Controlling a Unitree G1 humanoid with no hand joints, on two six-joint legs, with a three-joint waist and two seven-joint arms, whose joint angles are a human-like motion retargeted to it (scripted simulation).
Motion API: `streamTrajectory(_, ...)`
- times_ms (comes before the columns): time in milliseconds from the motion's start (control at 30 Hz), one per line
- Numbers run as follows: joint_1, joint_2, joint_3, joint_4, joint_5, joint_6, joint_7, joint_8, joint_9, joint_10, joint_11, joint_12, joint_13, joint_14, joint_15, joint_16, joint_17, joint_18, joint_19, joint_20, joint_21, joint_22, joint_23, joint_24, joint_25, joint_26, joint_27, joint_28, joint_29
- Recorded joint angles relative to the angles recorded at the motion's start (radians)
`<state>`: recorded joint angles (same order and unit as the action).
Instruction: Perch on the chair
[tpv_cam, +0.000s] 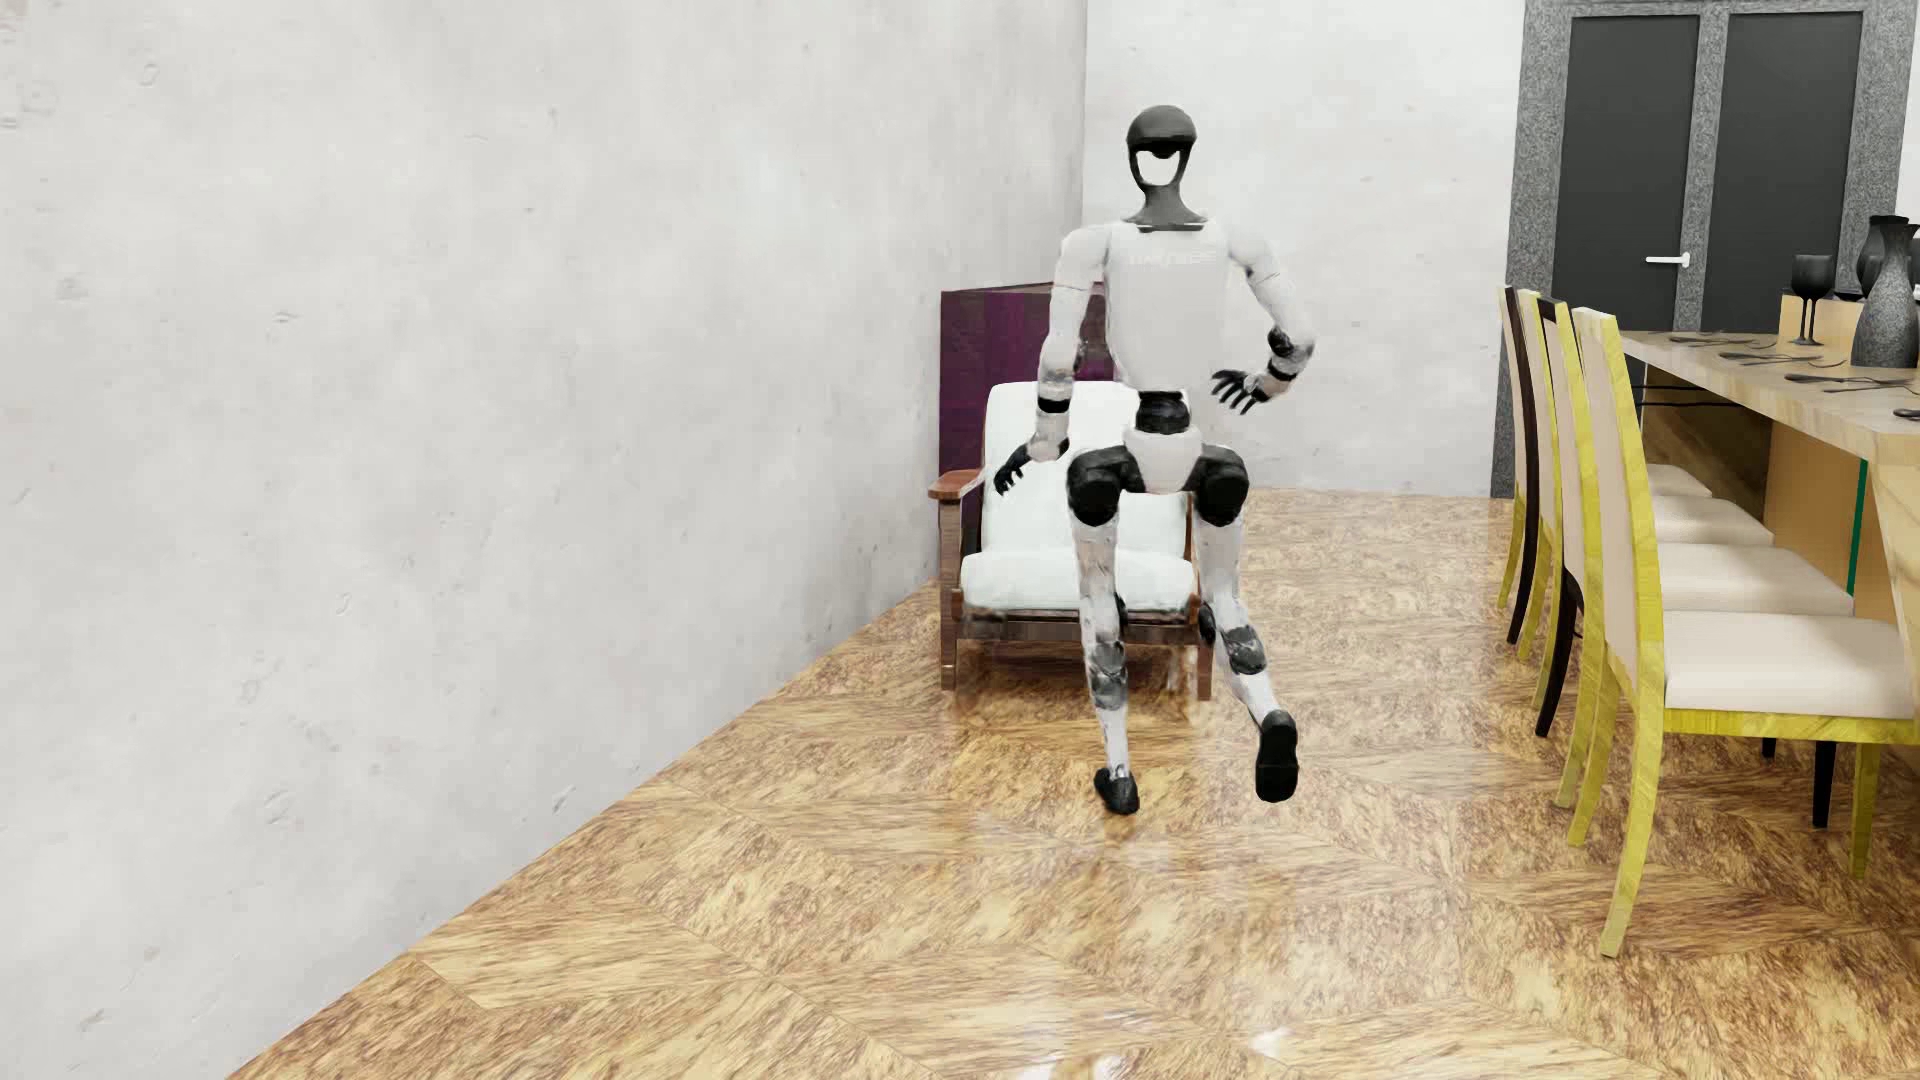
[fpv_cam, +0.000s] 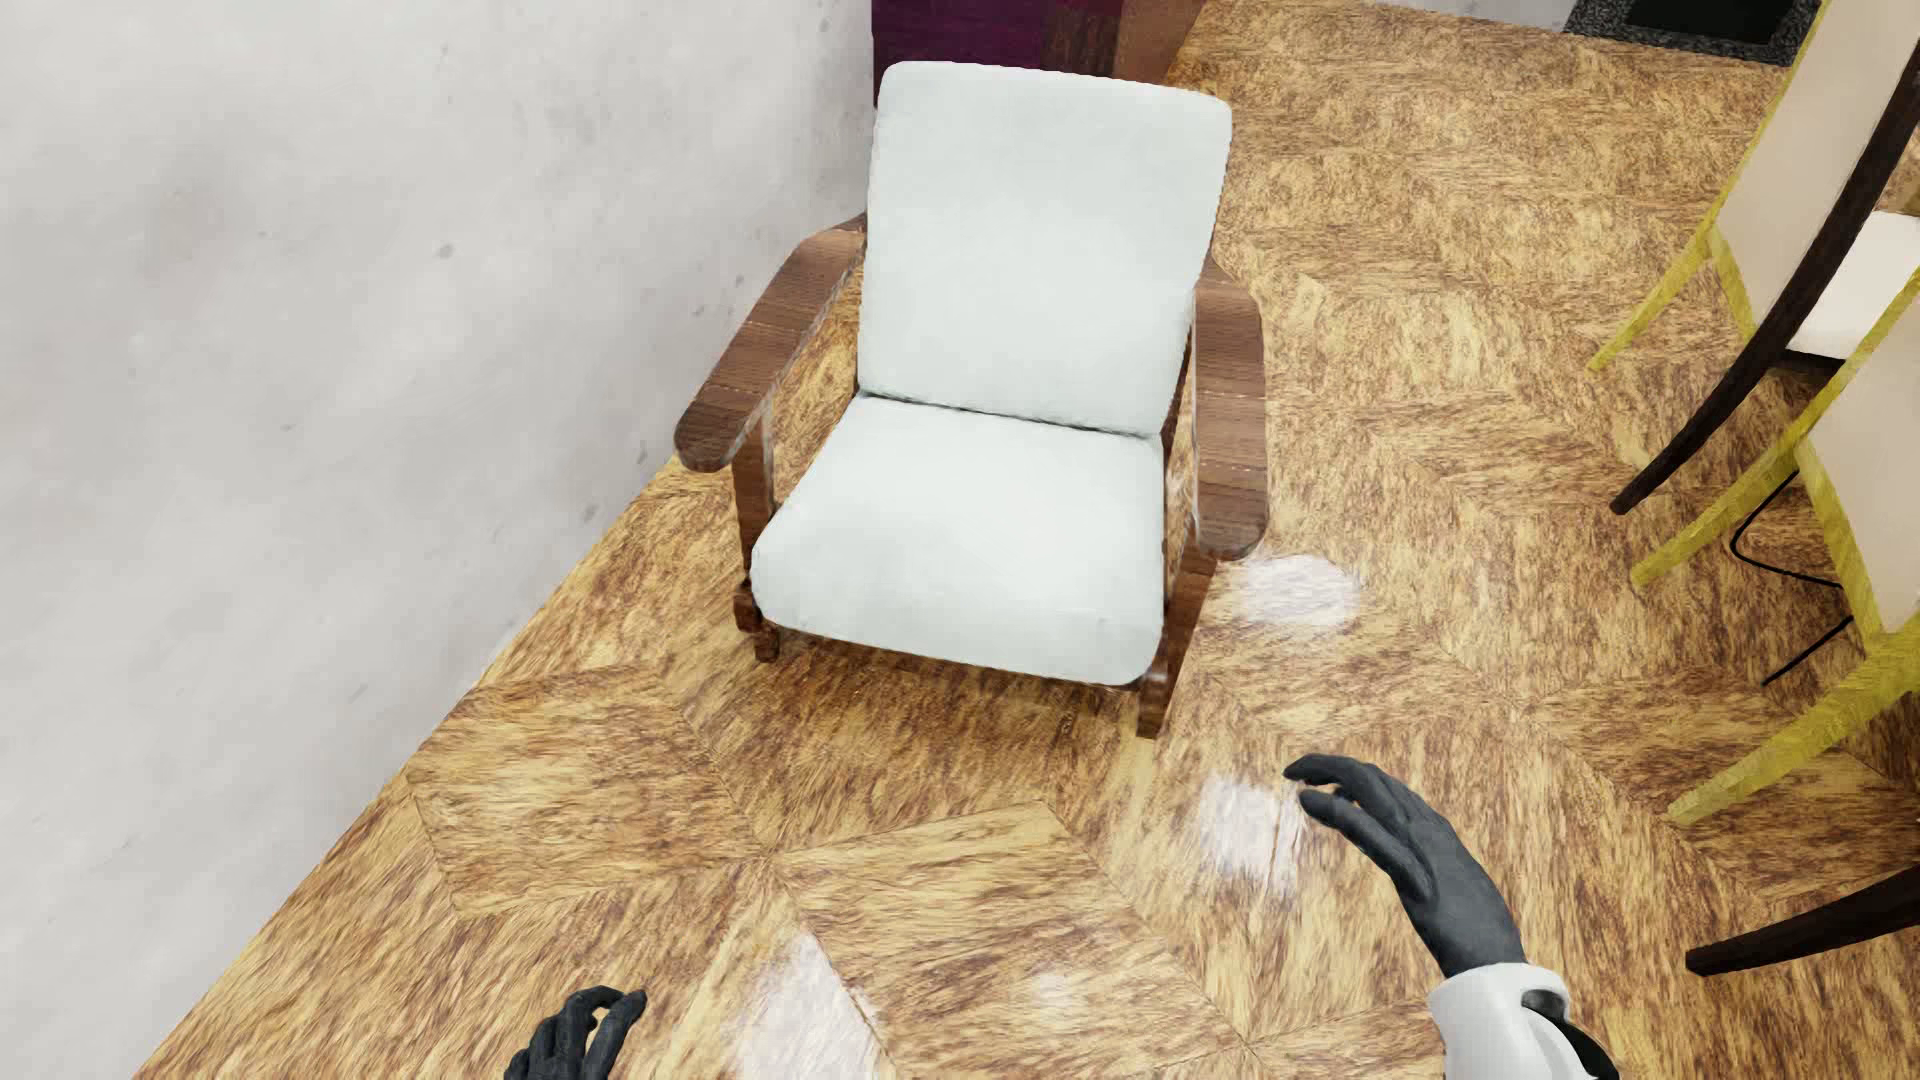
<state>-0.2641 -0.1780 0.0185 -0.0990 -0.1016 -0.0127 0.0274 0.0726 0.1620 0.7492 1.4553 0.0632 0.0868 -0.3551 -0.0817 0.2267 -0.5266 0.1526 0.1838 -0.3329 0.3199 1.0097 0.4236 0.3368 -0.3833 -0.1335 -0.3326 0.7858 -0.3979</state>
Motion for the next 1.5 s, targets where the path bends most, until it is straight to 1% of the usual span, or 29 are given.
streamTrajectory(33, 0.062, -0.103, -0.017, -0.022, 0.013, 0.001, -0.060, 0.020, 0.024, -0.028, 0.019, -0.021, 0.008, -0.017, -0.027, -0.002, 0.011, 0.014, -0.011, -0.006, 0.005, -0.125, 0.015, -0.045, 0.014, 0.016, 0.006, -0.079, 0.032)
streamTrajectory(67, 0.121, -0.186, -0.037, -0.033, 0.026, 0.011, -0.083, 0.032, 0.027, -0.050, -0.031, -0.028, 0.029, -0.054, -0.041, 0.003, 0.021, 0.018, -0.018, -0.037, -0.014, -0.191, 0.029, -0.034, 0.045, -0.012, 0.011, -0.096, 0.024)
streamTrajectory(100, 0.186, -0.244, -0.049, -0.036, 0.049, 0.018, -0.116, 0.056, 0.036, -0.077, -0.130, -0.058, 0.035, -0.089, -0.071, 0.019, 0.029, 0.020, -0.033, -0.028, -0.038, -0.251, 0.034, 0.005, 0.054, -0.040, 0.023, -0.209, -0.002)
streamTrajectory(133, 0.230, -0.278, -0.069, -0.009, 0.070, 0.024, -0.135, 0.081, 0.044, -0.079, -0.276, -0.068, 0.045, -0.125, -0.071, 0.031, 0.036, -0.019, -0.029, -0.036, -0.058, -0.290, 0.028, 0.061, 0.038, -0.049, 0.004, -0.244, -0.034)
streamTrajectory(200, 0.235, -0.298, -0.097, 0.049, 0.054, 0.019, -0.194, 0.153, 0.061, -0.013, -0.685, -0.110, 0.056, -0.166, 0.055, 0.068, 0.046, -0.094, -0.003, -0.082, -0.114, -0.386, -0.003, 0.103, -0.019, -0.078, 0.060, -0.362, -0.042)
streamTrajectory(233, 0.187, -0.293, -0.066, 0.063, 0.017, -0.024, -0.221, 0.195, 0.052, 0.075, -0.908, -0.113, 0.099, -0.187, 0.168, 0.084, 0.059, -0.143, 0.002, -0.192, -0.188, -0.398, -0.043, 0.089, -0.046, -0.076, 0.097, -0.282, -0.013)
streamTrajectory(267, 0.181, -0.246, -0.058, 0.085, -0.037, -0.035, -0.241, 0.219, 0.076, 0.121, -1.058, -0.110, 0.138, -0.192, 0.285, 0.080, 0.050, -0.187, -0.002, -0.219, -0.222, -0.440, -0.057, 0.103, -0.066, -0.107, 0.108, -0.314, -0.023)
streamTrajectory(333, 0.124, -0.199, -0.059, 0.120, -0.114, -0.059, -0.346, 0.241, 0.155, 0.244, -1.007, -0.099, 0.176, -0.192, 0.265, 0.083, 0.024, -0.247, 0.178, -0.246, -0.255, -0.493, -0.047, 0.063, -0.071, -0.088, 0.099, -0.148, -0.019)
streamTrajectory(367, 0.110, -0.196, -0.061, 0.181, -0.087, -0.099, -0.343, 0.230, 0.163, 0.270, -0.922, -0.060, 0.181, -0.179, 0.161, 0.112, 0.014, -0.283, 0.212, -0.153, -0.205, -0.507, -0.027, 0.078, -0.105, -0.076, 0.080, -0.117, 0.054)
streamTrajectory(400, 0.042, -0.191, -0.019, 0.209, -0.050, -0.105, -0.328, 0.114, 0.172, 0.358, -0.859, -0.048, 0.178, -0.159, 0.057, 0.114, -0.014, -0.228, 0.116, -0.116, -0.175, -0.498, 0.031, 0.087, -0.100, -0.060, 0.063, -0.094, 0.082)
streamTrajectory(433, -0.051, -0.254, -0.019, 0.204, 0.002, -0.098, -0.349, 0.130, 0.187, 0.478, -0.745, -0.065, 0.118, -0.135, 0.015, 0.091, -0.058, -0.098, 0.088, -0.071, -0.076, -0.419, 0.117, 0.062, -0.112, 0.014, 0.058, -0.038, 0.151)
streamTrajectory(467, -0.066, -0.260, -0.028, 0.203, 0.061, -0.084, -0.363, 0.167, 0.247, 0.557, -0.683, -0.094, 0.024, -0.183, -0.063, 0.072, -0.085, -0.032, 0.086, -0.035, 0.057, -0.366, 0.228, 0.032, -0.137, 0.086, 0.061, 0.071, 0.122)
streamTrajectory(533, -0.159, -0.228, -0.026, 0.201, 0.093, -0.072, -0.298, 0.106, 0.281, 0.667, -0.700, -0.077, -0.048, -0.186, -0.115, 0.053, -0.092, -0.145, -0.002, -0.039, 0.096, -0.340, 0.346, -0.046, -0.138, 0.082, 0.129, 0.100, 0.242)
streamTrajectory(600, -0.113, -0.237, -0.043, 0.248, 0.105, -0.045, -0.183, 0.066, 0.318, 0.621, -0.668, -0.081, -0.093, -0.177, -0.178, 0.120, -0.054, -0.150, -0.010, -0.057, 0.020, -0.365, 0.376, -0.006, -0.139, 0.032, 0.150, 0.003, 0.229)
streamTrajectory(667, -0.061, -0.326, -0.092, 0.318, 0.110, -0.045, -0.016, 0.007, 0.355, 0.469, -0.543, -0.141, -0.166, -0.151, -0.261, 0.254, 0.023, -0.092, 0.003, -0.098, -0.020, -0.403, 0.445, 0.050, -0.151, 0.009, 0.148, -0.048, 0.062)
streamTrajectory(733, -0.204, -0.429, -0.101, 0.330, 0.016, -0.024, -0.030, -0.065, 0.416, 0.520, -0.352, -0.331, -0.212, -0.259, -0.391, 0.371, 0.101, 0.023, 0.045, -0.371, -0.160, -0.408, 0.492, 0.033, -0.138, -0.006, 0.155, -0.014, 0.135)
streamTrajectory(767, -0.316, -0.480, -0.089, 0.326, -0.047, -0.030, -0.089, -0.083, 0.464, 0.613, -0.244, -0.474, -0.245, -0.331, -0.451, 0.411, 0.138, -0.005, 0.070, -0.526, -0.253, -0.407, 0.502, 0.017, -0.125, -0.022, 0.140, -0.027, 0.197)
streamTrajectory(800, -0.436, -0.560, -0.088, 0.286, -0.134, -0.040, -0.144, -0.081, 0.508, 0.695, -0.110, -0.623, -0.265, -0.377, -0.509, 0.413, 0.189, -0.002, 0.101, -0.639, -0.314, -0.398, 0.503, 0.037, -0.069, -0.032, 0.101, -0.027, 0.150)
streamTrajectory(867, -0.677, -0.757, -0.044, 0.231, -0.209, -0.068, -0.209, -0.040, 0.589, 0.898, 0.162, -1.028, -0.275, -0.400, -0.569, 0.400, 0.229, -0.022, 0.110, -0.799, -0.320, -0.444, 0.400, 0.037, 0.054, 0.009, 0.171, -0.061, -0.197)
streamTrajectory(900, -0.770, -0.827, -0.021, 0.198, -0.257, -0.070, -0.248, -0.001, 0.634, 0.987, 0.287, -1.316, -0.269, -0.405, -0.590, 0.371, 0.213, -0.056, 0.136, -0.865, -0.292, -0.447, 0.344, 0.032, 0.084, 0.002, 0.160, -0.068, -0.301)
streamTrajectory(933, -0.867, -0.884, -0.011, 0.176, -0.294, -0.076, -0.291, 0.031, 0.665, 1.082, 0.396, -1.546, -0.269, -0.403, -0.622, 0.364, 0.195, -0.101, 0.156, -0.912, -0.288, -0.442, 0.300, 0.049, 0.070, 0.014, 0.127, -0.062, -0.298)
streamTrajectory(1000, -1.011, -0.975, 0.002, 0.154, -0.323, -0.071, -0.305, 0.046, 0.715, 1.238, 0.578, -1.829, -0.276, -0.418, -0.649, 0.373, 0.112, -0.102, 0.136, -0.893, -0.274, -0.481, 0.180, 0.046, 0.023, 0.015, 0.095, -0.078, -0.274)
streamTrajectory(1067, -1.113, -1.052, 0.012, 0.153, -0.348, -0.089, -0.335, 0.098, 0.753, 1.350, 0.720, -2.050, -0.296, -0.411, -0.670, 0.389, 0.040, -0.173, 0.124, -0.902, -0.273, -0.522, 0.070, 0.059, 0.028, 0.017, 0.118, -0.063, -0.409)
streamTrajectory(1133, -1.162, -1.067, 0.019, 0.154, -0.345, -0.090, -0.346, 0.118, 0.763, 1.424, 0.810, -2.019, -0.314, -0.398, -0.680, 0.416, -0.015, -0.216, 0.099, -0.898, -0.261, -0.576, -0.018, 0.075, 0.029, 0.011, 0.108, -0.067, -0.479)
streamTrajectory(1267, -1.090, -1.030, 0.011, 0.189, -0.336, -0.089, -0.363, 0.151, 0.756, 1.487, 0.898, -1.425, -0.334, -0.370, -0.604, 0.442, -0.051, -0.263, 0.106, -0.726, -0.202, -0.745, -0.171, 0.122, -0.039, -0.015, 0.151, -0.085, -0.460)
streamTrajectory(1367, -0.966, -0.991, -0.006, 0.238, -0.318, -0.101, -0.358, 0.166, 0.729, 1.475, 0.918, -0.832, -0.343, -0.380, -0.496, 0.415, -0.028, -0.278, 0.149, -0.464, -0.140, -0.917, -0.244, 0.189, -0.126, -0.024, 0.157, -0.089, -0.310)
streamTrajectory(1433, -0.881, -1.066, -0.019, 0.255, -0.288, -0.103, -0.340, 0.236, 0.718, 1.464, 0.929, -0.658, -0.356, -0.381, -0.385, 0.404, -0.029, -0.280, 0.131, -0.309, -0.078, -1.084, -0.322, 0.224, -0.189, -0.015, 0.247, -0.162, -0.335)
streamTrajectory(1467, -0.852, -1.086, -0.026, 0.274, -0.246, -0.097, -0.338, 0.246, 0.707, 1.462, 0.904, -0.569, -0.363, -0.373, -0.386, 0.391, -0.028, -0.276, 0.122, -0.238, -0.042, -1.132, -0.368, 0.256, -0.221, -0.066, 0.199, -0.208, -0.274)
streamTrajectory(1500, -0.815, -1.093, -0.034, 0.290, -0.204, -0.090, -0.330, 0.254, 0.697, 1.453, 0.856, -0.463, -0.371, -0.364, -0.352, 0.378, -0.018, -0.283, 0.175, -0.174, -0.004, -1.173, -0.409, 0.283, -0.236, -0.053, 0.169, -0.267, -0.191)
